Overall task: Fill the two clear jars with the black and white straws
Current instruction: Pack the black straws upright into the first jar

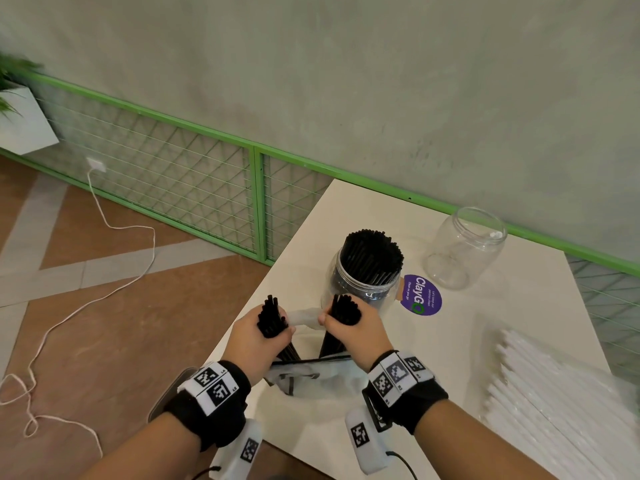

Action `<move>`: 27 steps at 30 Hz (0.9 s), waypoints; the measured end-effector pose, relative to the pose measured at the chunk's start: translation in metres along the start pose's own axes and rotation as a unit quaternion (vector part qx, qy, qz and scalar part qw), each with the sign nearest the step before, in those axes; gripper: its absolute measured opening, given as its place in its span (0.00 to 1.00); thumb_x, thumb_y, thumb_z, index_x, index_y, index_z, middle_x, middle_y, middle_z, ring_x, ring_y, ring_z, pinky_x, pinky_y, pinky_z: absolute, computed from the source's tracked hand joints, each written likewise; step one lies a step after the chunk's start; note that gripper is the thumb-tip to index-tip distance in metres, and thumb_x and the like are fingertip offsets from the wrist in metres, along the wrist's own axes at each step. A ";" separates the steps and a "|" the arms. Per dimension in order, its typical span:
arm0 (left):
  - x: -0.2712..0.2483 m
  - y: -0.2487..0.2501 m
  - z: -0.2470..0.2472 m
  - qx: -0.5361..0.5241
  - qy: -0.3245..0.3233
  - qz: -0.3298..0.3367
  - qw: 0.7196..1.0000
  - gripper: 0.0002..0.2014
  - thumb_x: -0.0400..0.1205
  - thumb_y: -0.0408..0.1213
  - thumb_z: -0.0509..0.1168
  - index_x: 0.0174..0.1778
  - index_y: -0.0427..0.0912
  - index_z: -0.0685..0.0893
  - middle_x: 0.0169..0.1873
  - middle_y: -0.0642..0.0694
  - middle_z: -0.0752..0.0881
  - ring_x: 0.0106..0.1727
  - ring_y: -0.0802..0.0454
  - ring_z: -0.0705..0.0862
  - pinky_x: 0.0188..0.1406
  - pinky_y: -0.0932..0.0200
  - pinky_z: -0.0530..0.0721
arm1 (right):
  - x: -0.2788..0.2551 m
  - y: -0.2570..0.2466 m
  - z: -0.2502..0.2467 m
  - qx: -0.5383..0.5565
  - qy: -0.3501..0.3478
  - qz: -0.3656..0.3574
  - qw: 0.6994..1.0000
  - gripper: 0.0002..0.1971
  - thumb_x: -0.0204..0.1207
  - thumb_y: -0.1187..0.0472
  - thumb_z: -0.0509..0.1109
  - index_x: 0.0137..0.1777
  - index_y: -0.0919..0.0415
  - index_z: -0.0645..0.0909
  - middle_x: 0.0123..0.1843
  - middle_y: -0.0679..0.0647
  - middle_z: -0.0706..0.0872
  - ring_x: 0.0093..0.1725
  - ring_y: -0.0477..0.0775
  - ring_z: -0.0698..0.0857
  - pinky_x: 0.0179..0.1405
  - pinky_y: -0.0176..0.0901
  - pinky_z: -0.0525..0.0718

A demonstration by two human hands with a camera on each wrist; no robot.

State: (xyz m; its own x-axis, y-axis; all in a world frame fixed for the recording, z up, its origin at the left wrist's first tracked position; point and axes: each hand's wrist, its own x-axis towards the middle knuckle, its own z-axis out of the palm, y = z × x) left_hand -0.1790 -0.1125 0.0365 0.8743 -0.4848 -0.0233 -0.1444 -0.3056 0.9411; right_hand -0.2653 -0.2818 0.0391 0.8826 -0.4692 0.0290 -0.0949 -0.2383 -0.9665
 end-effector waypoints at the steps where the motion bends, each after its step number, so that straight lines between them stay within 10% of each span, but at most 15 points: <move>1: 0.001 0.000 0.001 0.006 -0.003 0.001 1.000 0.07 0.73 0.31 0.74 0.38 0.45 0.82 0.36 0.48 0.86 0.38 0.60 0.83 0.41 0.67 0.77 | -0.002 0.005 0.000 -0.005 -0.001 0.011 1.000 0.08 0.71 0.64 0.76 0.37 0.51 0.82 0.34 0.44 0.84 0.39 0.42 0.81 0.44 0.35 0.80; 10: 0.001 -0.001 0.011 0.038 -0.016 0.017 0.999 0.07 0.71 0.41 0.71 0.39 0.42 0.84 0.36 0.47 0.87 0.41 0.51 0.85 0.43 0.59 0.82 | -0.012 0.052 0.003 -0.020 0.006 0.090 0.996 0.10 0.64 0.57 0.77 0.41 0.62 0.84 0.41 0.59 0.88 0.45 0.57 0.87 0.52 0.53 0.86; 14: 0.003 -0.001 0.012 0.049 -0.021 0.012 0.999 0.05 0.73 0.37 0.72 0.39 0.41 0.84 0.35 0.45 0.87 0.40 0.50 0.84 0.43 0.54 0.83 | -0.010 0.041 -0.003 -0.026 -0.021 0.099 0.995 0.09 0.69 0.58 0.78 0.41 0.64 0.84 0.39 0.59 0.87 0.41 0.49 0.85 0.44 0.42 0.84; 21: 0.010 0.002 0.010 0.065 -0.025 0.007 0.998 0.04 0.73 0.36 0.71 0.38 0.39 0.84 0.34 0.43 0.86 0.39 0.48 0.84 0.41 0.57 0.81 | 0.007 -0.060 -0.047 0.061 0.062 -0.017 0.996 0.11 0.70 0.67 0.76 0.31 0.52 0.86 0.37 0.52 0.90 0.45 0.50 0.88 0.49 0.43 0.84; 24: 0.011 0.003 0.012 0.064 -0.024 0.003 0.998 0.04 0.73 0.35 0.71 0.38 0.39 0.84 0.33 0.42 0.86 0.38 0.47 0.83 0.41 0.56 0.80 | 0.022 -0.097 -0.062 0.151 0.117 -0.066 0.979 0.08 0.69 0.65 0.73 0.32 0.54 0.87 0.42 0.67 0.88 0.50 0.68 0.87 0.58 0.58 0.84; 27: 0.012 0.003 0.013 0.055 -0.022 -0.008 0.998 0.03 0.73 0.35 0.71 0.37 0.41 0.84 0.33 0.44 0.86 0.37 0.49 0.83 0.39 0.57 0.80 | 0.039 -0.112 -0.066 0.198 0.172 -0.091 0.961 0.15 0.73 0.70 0.68 0.31 0.52 0.86 0.41 0.66 0.88 0.48 0.67 0.87 0.58 0.60 0.84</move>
State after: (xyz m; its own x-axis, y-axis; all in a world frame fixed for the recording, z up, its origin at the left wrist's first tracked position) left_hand -0.1752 -0.1300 0.0350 0.8559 -0.5142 -0.0559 -0.1821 -0.4008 0.8979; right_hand -0.2507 -0.3297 0.1656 0.6572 -0.7199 0.2231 0.2888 -0.0330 -0.9568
